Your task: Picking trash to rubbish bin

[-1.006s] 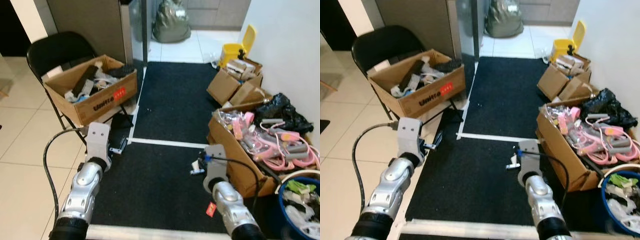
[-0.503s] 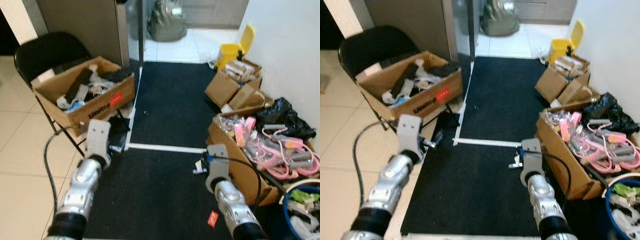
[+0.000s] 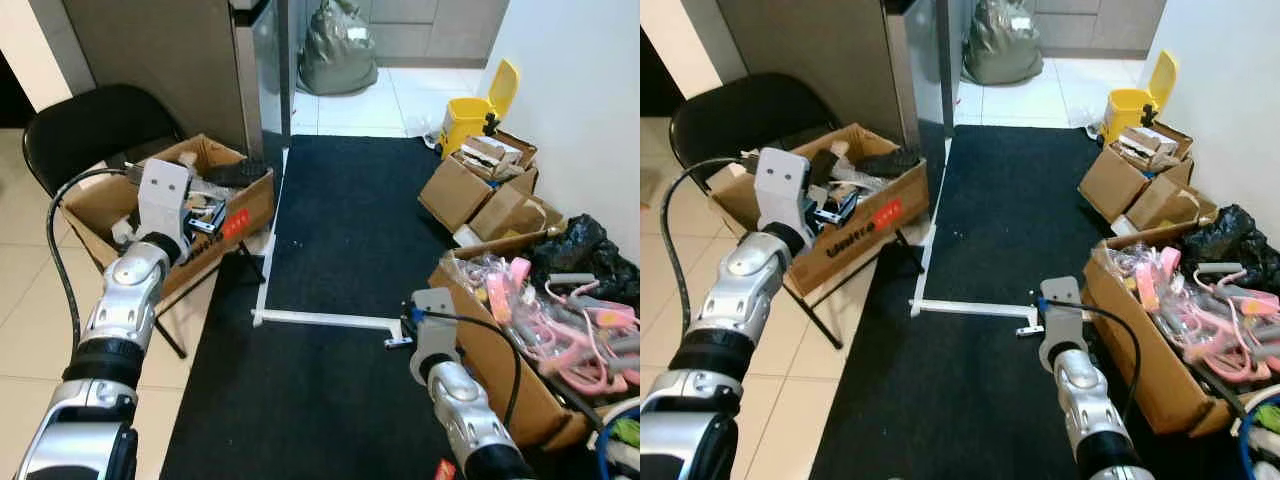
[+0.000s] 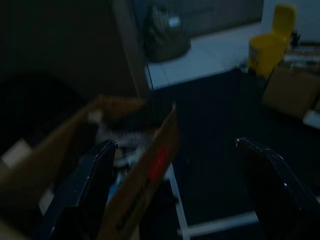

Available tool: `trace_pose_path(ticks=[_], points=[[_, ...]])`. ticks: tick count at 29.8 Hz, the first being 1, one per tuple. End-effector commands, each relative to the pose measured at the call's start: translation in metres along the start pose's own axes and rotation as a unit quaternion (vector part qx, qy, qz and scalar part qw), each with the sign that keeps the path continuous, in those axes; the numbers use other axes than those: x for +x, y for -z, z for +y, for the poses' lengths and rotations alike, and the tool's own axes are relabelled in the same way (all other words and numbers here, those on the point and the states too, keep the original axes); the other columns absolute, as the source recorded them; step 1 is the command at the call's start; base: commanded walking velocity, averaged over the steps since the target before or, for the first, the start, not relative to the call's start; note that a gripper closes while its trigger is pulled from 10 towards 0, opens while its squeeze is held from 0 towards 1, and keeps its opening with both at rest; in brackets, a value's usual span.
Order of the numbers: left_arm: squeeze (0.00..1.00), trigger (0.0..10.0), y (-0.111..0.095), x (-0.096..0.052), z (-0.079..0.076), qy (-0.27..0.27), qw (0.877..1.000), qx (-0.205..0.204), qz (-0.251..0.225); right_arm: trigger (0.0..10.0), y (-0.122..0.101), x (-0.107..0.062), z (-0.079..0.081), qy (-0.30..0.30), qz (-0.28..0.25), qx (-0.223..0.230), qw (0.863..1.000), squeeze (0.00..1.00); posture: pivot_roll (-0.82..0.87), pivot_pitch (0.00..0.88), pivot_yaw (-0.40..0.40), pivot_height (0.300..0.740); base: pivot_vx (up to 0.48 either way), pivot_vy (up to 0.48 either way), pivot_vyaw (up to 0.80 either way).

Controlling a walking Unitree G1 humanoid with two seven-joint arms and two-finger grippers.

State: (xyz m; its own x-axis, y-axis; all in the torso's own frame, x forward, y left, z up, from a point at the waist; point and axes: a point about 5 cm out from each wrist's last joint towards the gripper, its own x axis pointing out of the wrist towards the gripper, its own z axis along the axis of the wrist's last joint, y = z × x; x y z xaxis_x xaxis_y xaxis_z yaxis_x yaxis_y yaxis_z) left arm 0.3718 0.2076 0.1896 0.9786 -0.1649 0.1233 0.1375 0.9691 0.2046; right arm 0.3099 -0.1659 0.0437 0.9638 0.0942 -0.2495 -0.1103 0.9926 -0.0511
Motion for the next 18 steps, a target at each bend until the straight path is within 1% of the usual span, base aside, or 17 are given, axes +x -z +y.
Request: trace_pose_path(ticks=[1,2,3,5,6,7,10,12,13,14,15,18], points=[[0.00,10.0,0.014,-0.006,0.000,0.002,1.000,-0.003,0.023,10.0,0.005,-0.002,0.004,-0.005,0.008,0.001,1.000,0.00,0.03,0.105,0.044,0.740,0.345,0.000,0.00],[0.00,10.0,0.014,-0.006,0.000,0.002,1.000,-0.003,0.023,10.0,0.005,-0.002,0.004,-0.005,0.008,0.001,1.000,0.00,0.03,0.105,0.044,0.740,0.345,0.000,0.00],[0.00,10.0,0.030,-0.016,-0.015,0.013,0.999,-0.020,0.037,10.0,0.006,-0.003,0.004,-0.005,0.008,0.001,1.000,0.00,0.03,0.107,0.040,0.740,0.345,0.000,0.00],[0.00,10.0,0.040,-0.023,-0.025,0.014,0.998,-0.037,0.046,10.0,0.007,-0.003,0.004,-0.005,0.008,0.001,1.000,0.00,0.03,0.107,0.038,0.740,0.345,0.000,0.00],[0.00,10.0,0.040,-0.023,-0.025,0.014,0.998,-0.037,0.046,10.0,0.007,-0.003,0.004,-0.005,0.008,0.001,1.000,0.00,0.03,0.107,0.038,0.740,0.345,0.000,0.00],[0.00,10.0,0.044,-0.026,-0.030,0.014,0.998,-0.046,0.049,10.0,0.006,-0.003,0.004,-0.005,0.007,0.001,1.000,0.00,0.03,0.106,0.037,0.740,0.345,0.000,0.00],[0.00,10.0,0.057,-0.040,-0.051,0.013,0.995,-0.078,0.064,10.0,0.004,-0.002,0.004,-0.004,0.004,0.008,1.000,0.00,0.03,0.107,0.038,0.740,0.344,0.000,0.00],[0.00,10.0,0.057,-0.040,-0.051,0.013,0.995,-0.078,0.064,10.0,0.004,-0.002,0.004,-0.004,0.004,0.008,1.000,0.00,0.03,0.107,0.038,0.740,0.341,0.000,0.00],[0.00,10.0,0.063,-0.049,-0.062,0.011,0.993,-0.094,0.070,10.0,0.002,-0.002,0.004,-0.005,0.001,0.009,1.000,0.00,0.03,0.107,0.037,0.740,0.345,0.000,0.00],[0.00,10.0,0.066,-0.054,-0.066,0.008,0.992,-0.100,0.075,10.0,0.002,-0.002,0.005,-0.007,0.000,0.009,1.000,0.00,0.03,0.105,0.038,0.740,0.345,0.000,0.00],[0.00,10.0,0.066,-0.054,-0.066,0.008,0.992,-0.100,0.075,10.0,0.002,-0.002,0.005,-0.007,0.000,0.009,1.000,0.00,0.03,0.105,0.038,0.740,0.345,0.000,0.00],[0.00,10.0,0.071,-0.063,-0.068,-0.005,0.990,-0.109,0.084,10.0,0.002,-0.003,0.007,-0.009,-0.003,0.011,1.000,0.00,0.04,0.106,0.035,0.740,0.341,0.000,0.00]])
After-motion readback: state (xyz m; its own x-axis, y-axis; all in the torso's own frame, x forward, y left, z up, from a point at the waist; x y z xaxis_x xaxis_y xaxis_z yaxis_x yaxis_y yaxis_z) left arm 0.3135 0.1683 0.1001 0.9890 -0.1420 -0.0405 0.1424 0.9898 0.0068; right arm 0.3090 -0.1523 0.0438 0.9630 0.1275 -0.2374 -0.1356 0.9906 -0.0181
